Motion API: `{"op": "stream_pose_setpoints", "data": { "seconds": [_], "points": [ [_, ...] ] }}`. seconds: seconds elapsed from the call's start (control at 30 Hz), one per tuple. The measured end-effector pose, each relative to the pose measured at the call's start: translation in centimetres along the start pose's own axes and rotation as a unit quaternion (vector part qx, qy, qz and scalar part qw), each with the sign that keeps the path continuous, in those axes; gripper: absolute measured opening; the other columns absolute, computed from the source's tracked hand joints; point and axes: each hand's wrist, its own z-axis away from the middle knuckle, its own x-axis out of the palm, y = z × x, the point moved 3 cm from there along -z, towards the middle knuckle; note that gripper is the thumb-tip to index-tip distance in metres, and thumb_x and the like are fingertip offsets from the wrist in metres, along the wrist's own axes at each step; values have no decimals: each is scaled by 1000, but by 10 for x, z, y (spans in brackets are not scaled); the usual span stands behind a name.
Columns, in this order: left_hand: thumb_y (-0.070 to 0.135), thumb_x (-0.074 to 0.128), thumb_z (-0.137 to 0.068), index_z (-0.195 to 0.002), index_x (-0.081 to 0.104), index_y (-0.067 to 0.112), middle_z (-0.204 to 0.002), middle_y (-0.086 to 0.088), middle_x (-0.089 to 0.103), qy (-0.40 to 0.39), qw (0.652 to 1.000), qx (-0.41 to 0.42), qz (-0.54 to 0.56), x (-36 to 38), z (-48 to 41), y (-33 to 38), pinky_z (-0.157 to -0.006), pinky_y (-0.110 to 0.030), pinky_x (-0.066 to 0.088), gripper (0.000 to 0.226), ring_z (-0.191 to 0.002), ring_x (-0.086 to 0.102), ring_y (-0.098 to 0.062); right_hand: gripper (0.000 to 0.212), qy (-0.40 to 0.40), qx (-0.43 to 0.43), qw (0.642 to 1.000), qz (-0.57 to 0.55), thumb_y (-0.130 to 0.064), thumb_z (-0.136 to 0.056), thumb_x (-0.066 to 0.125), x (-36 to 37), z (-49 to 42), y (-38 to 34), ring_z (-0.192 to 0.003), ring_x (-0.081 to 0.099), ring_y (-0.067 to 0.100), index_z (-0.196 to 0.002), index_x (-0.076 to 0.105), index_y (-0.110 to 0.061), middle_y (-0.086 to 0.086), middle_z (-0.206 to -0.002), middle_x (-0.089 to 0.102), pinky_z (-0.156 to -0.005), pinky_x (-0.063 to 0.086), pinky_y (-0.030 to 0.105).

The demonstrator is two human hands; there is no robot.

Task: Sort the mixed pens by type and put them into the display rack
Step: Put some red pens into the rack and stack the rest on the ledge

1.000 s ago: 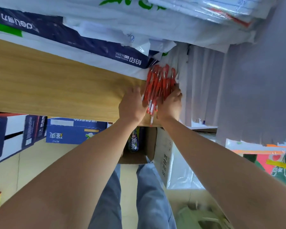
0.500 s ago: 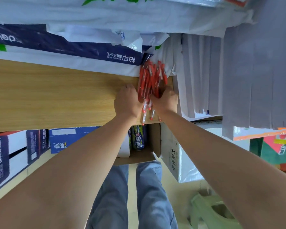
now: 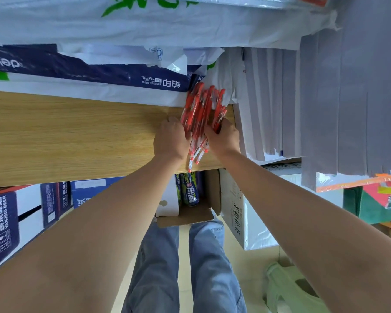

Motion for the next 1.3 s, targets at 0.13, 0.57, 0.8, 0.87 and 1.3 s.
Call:
{"op": "stream_pose_setpoints", "data": {
  "seconds": [0.13,0.57,0.8,0.87,1.3],
  "points": [
    [24,40,-101,-111,50,-5,-100,-18,58,-30,999,-1,40,-4,1,-2,-67,-37,43,32,-83,57,-29,13,-17,4,1000,-13,-24,-97,49,-6,1,-1,-55,45,9,-92,48,-12,-6,-66,48,-51,34,23],
    [26,37,-102,-91,42,11,-66,1,47,-37,986,52,156,-65,47,17,-50,-32,31,19,-55,45,-17,14,-69,-41,993,-83,-25,-98,51,-44,49,-30,-50,46,5,-93,55,-12,-2,-69,57,-44,35,12],
    [39,37,-101,-73,45,12,-60,0,44,16,983,80,162,-149,97,70,-54,-32,28,40,-59,44,-21,11,-31,-72,981,-179,-22,-94,56,-116,115,-82,-56,50,7,-86,55,-13,-5,-68,56,-46,37,9],
    [38,39,-101,-79,53,6,-65,-6,51,26,982,95,161,-170,113,93,-59,-33,31,41,-63,49,-24,13,-21,-85,972,-220,-22,-94,57,-143,138,-95,-56,52,5,-82,54,-17,-6,-69,57,-49,40,9],
    [20,40,-102,-77,40,20,-54,-5,45,9,937,161,311,-158,199,307,-39,-22,30,25,-32,37,-6,27,80,-129,947,-283,-25,-95,55,-359,179,-22,-41,42,10,-71,43,-18,-4,-50,48,-50,33,29]
  ]
}}
